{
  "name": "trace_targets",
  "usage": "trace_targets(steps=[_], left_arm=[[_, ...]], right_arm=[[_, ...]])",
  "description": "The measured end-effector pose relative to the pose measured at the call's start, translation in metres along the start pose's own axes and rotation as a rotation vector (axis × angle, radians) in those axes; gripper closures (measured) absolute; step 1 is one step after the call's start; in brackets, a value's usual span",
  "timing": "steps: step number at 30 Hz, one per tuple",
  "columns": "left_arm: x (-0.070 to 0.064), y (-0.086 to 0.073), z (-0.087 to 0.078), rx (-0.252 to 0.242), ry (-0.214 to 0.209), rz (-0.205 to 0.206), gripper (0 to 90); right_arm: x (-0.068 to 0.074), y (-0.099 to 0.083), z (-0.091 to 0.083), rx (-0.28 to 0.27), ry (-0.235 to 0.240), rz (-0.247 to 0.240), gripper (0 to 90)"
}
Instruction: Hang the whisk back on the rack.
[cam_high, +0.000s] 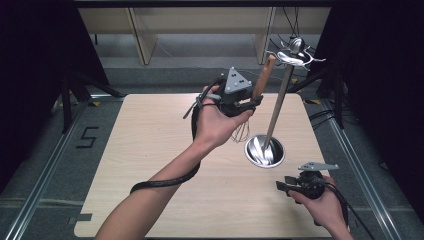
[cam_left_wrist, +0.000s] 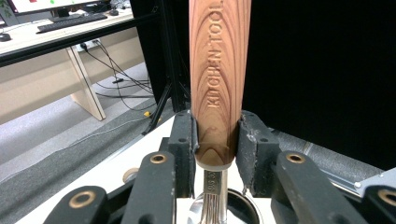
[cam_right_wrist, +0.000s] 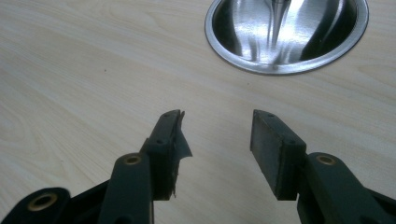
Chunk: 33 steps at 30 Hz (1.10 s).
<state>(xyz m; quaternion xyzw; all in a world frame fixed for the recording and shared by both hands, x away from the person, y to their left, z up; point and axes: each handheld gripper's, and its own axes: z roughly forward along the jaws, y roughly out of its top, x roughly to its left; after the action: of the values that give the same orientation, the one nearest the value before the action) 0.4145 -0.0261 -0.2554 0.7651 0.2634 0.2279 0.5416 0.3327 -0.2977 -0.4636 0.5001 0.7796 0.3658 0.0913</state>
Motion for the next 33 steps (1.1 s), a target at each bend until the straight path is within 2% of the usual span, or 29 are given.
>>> trace_targets(steps=[2,3,6,18,19,21,22,27,32,33], left_arm=[[-0.002,0.000,0.002,0.006,0.000,0.008,68.5],[-0.003,0.000,0.003,0.006,-0.003,0.005,68.5],[-0.003,0.001,0.004,0.012,-0.004,0.008,68.5],[-0.006,0.005,0.009,0.020,-0.003,0.007,68.5],[-0.005,0.005,0.009,0.023,0.000,0.002,68.5],[-0.005,0.005,0.010,0.024,0.002,0.004,68.5],[-0.005,0.005,0.011,0.024,0.004,0.003,68.5],[-0.005,0.004,0.012,0.030,0.010,0.001,68.5],[-0.003,0.004,0.015,0.031,0.016,-0.008,68.5],[-0.004,0.004,0.015,0.031,0.016,-0.009,68.5]], right_arm=[[-0.001,0.000,0.001,-0.008,-0.002,-0.016,53.9],[0.000,0.000,0.001,-0.007,0.005,0.008,53.9],[-0.001,0.000,0.001,-0.010,0.009,-0.008,53.9],[-0.001,0.000,0.001,-0.010,0.010,-0.009,54.0],[0.001,0.000,0.001,-0.001,0.008,0.018,53.9],[0.001,0.000,0.001,-0.002,0.009,0.013,54.0],[0.002,0.000,0.000,0.002,0.009,0.027,54.0],[0.001,0.000,0.001,-0.004,0.010,0.009,54.0],[0.002,0.000,0.000,0.008,0.012,0.027,54.0],[0.001,0.000,0.001,-0.001,0.011,0.013,54.0]])
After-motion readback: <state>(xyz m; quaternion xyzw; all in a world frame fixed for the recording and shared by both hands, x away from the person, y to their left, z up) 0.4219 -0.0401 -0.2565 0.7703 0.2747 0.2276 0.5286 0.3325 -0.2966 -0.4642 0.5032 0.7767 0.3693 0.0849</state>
